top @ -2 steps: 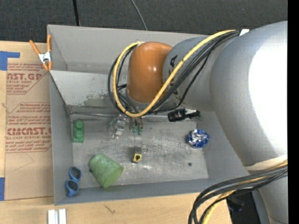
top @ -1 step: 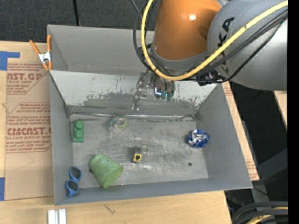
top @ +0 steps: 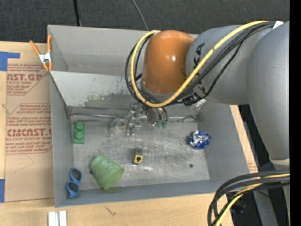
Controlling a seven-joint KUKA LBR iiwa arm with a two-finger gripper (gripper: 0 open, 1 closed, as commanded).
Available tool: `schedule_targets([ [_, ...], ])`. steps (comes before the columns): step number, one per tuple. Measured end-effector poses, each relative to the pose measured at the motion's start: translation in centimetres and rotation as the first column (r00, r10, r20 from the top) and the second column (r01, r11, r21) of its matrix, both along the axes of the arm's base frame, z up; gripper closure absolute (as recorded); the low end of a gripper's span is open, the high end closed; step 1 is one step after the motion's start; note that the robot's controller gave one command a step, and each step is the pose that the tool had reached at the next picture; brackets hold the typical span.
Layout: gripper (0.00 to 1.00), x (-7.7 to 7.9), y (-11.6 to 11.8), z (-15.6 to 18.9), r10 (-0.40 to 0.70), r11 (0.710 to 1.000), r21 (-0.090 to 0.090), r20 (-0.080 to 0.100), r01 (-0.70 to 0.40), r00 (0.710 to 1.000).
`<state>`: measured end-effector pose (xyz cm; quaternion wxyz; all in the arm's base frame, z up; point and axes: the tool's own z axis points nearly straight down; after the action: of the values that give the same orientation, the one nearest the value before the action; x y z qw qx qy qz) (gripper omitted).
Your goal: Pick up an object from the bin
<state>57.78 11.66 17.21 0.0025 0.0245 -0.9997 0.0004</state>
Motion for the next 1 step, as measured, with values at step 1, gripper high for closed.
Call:
schedule_targets([
  [1,1.0,-0.98,0.07,6.01,0.012,1.0,0.003,0.013,-0.012,1.0],
])
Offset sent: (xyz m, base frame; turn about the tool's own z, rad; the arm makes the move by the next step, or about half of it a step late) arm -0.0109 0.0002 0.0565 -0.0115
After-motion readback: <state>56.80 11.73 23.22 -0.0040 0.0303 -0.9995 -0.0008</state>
